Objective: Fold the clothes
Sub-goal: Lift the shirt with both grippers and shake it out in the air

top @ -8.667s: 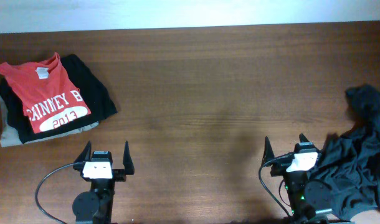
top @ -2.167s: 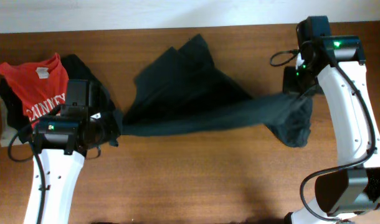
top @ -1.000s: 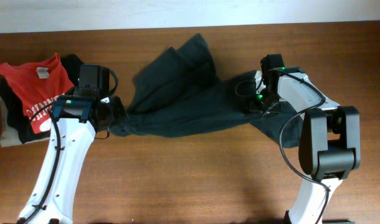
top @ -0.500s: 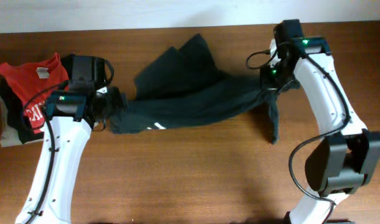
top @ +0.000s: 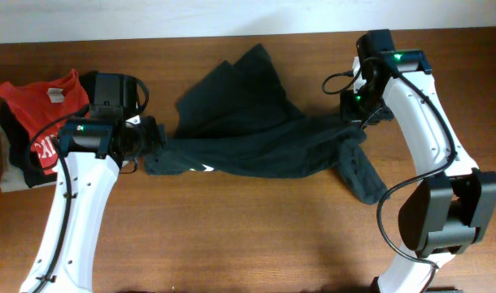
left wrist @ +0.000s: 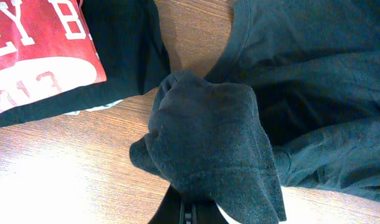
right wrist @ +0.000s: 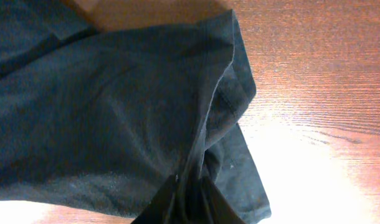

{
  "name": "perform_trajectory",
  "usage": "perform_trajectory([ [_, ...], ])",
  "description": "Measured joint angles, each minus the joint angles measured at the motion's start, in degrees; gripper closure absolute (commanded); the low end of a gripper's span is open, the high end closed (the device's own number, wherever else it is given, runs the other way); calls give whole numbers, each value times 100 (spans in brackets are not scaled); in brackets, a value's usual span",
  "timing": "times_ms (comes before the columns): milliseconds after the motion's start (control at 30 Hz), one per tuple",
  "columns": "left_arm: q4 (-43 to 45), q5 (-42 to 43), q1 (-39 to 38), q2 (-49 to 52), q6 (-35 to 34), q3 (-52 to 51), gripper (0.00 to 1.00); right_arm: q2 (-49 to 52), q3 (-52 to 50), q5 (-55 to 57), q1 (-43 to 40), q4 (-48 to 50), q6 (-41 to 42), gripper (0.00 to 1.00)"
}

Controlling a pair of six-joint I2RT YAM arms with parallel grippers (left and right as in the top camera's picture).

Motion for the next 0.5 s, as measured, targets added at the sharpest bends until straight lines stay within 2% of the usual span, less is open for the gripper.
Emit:
perform_trajectory([
  [133,15,0,0,0,20,2,100,0,0,-4,0,-90,177,96],
  [200,-35,4,0,0,278,326,100,-42,168,-11,0,-308,210,96],
  [333,-28,22,0,-35,654,2127,100,-883,2009,-66,-216,-1040,273,96],
  [500,-186,24,0,-345,1019,3515,100,-1834,3971,-70,-684,-1974,302,96],
])
